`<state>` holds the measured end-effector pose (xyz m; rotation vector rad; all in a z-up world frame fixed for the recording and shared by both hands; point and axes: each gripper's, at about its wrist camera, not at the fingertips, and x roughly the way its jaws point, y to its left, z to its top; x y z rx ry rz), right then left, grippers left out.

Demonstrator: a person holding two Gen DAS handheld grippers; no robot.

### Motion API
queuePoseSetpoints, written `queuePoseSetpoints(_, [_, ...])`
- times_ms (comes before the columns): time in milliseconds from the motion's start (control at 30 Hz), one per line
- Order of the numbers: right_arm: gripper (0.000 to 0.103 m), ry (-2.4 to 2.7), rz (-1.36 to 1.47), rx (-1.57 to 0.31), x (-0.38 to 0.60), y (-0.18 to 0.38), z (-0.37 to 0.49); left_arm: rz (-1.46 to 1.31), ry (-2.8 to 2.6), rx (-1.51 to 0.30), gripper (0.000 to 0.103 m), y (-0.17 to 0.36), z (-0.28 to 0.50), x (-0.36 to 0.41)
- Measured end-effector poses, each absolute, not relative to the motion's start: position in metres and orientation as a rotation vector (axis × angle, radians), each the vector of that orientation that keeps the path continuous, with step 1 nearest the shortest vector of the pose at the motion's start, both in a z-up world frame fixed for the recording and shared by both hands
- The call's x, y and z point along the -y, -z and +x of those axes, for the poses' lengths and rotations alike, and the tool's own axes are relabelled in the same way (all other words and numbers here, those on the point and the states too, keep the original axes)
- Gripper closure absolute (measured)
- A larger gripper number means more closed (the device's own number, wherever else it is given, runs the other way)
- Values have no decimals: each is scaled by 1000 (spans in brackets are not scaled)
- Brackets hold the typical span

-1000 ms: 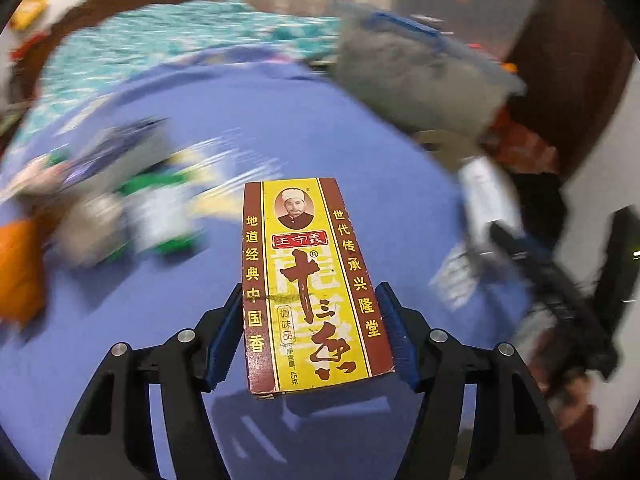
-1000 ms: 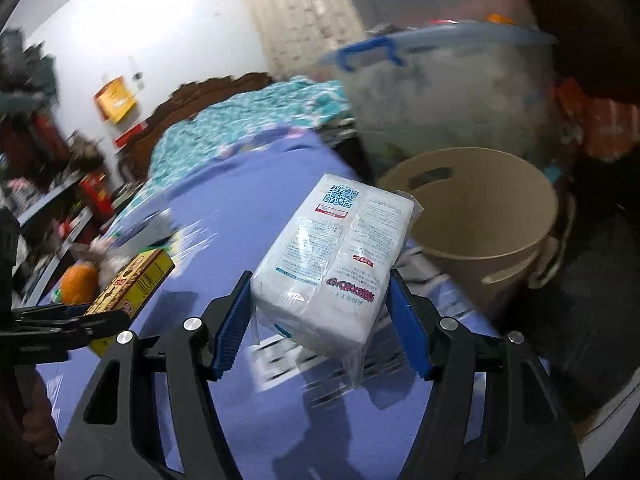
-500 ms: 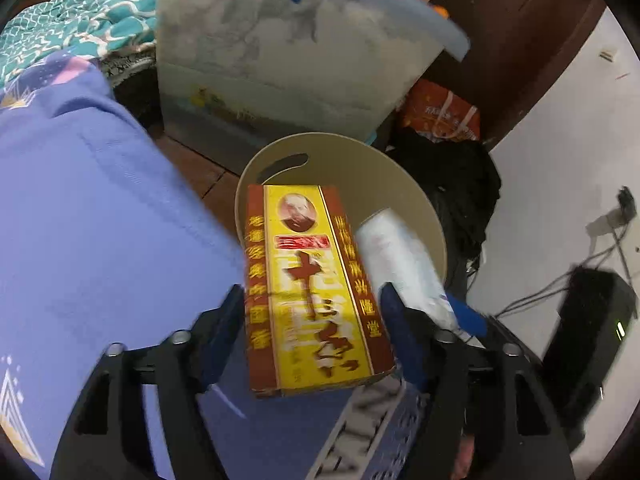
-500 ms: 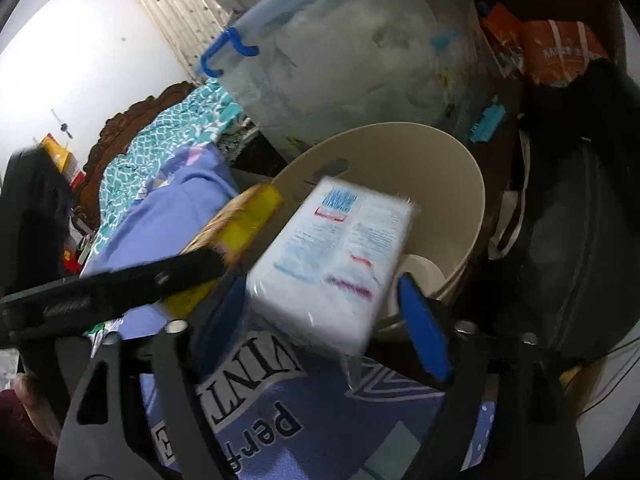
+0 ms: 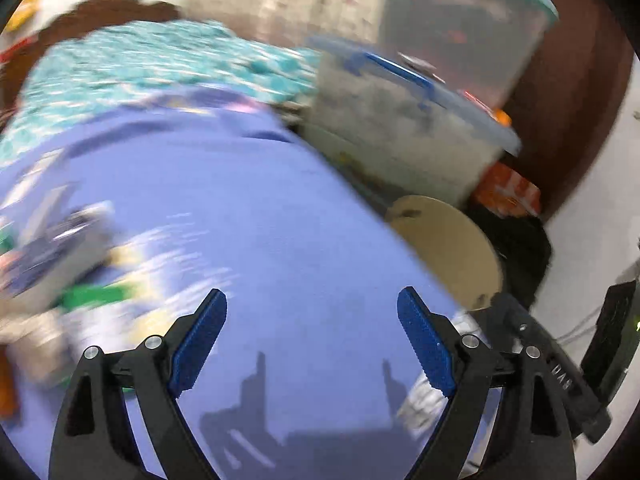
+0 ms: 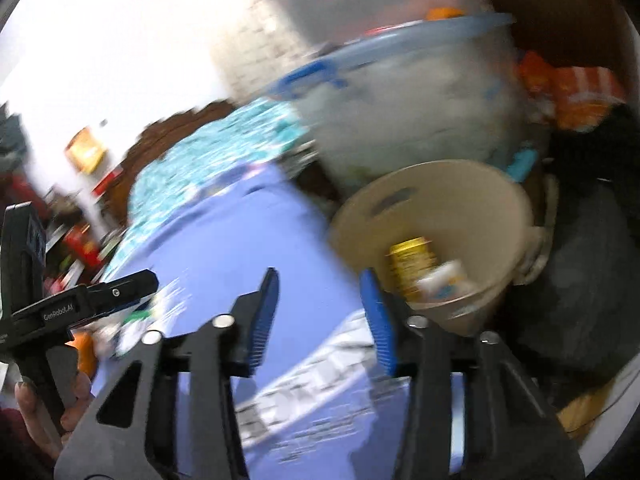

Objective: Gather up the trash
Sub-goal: 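Carry both items to the beige bin and open both tools to drop them, then grasp the orange with the left tool while the right tool grasps crumpled paper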

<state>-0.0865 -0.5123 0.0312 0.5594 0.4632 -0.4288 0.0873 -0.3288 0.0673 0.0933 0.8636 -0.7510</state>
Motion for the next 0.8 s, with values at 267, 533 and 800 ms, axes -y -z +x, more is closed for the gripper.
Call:
queuePoseSetpoints(267, [61, 111, 411, -586, 398, -38, -8, -113, 358, -859, 21, -70, 96, 119])
queuePoseSetpoints(533, [41, -112, 60, -642, 266, -55, 95, -304, 173, -897, 21, -52, 102, -5])
queuePoseSetpoints(800, [76, -180, -62, -706, 224, -53, 158, -300, 171, -836, 21, -65, 94, -41])
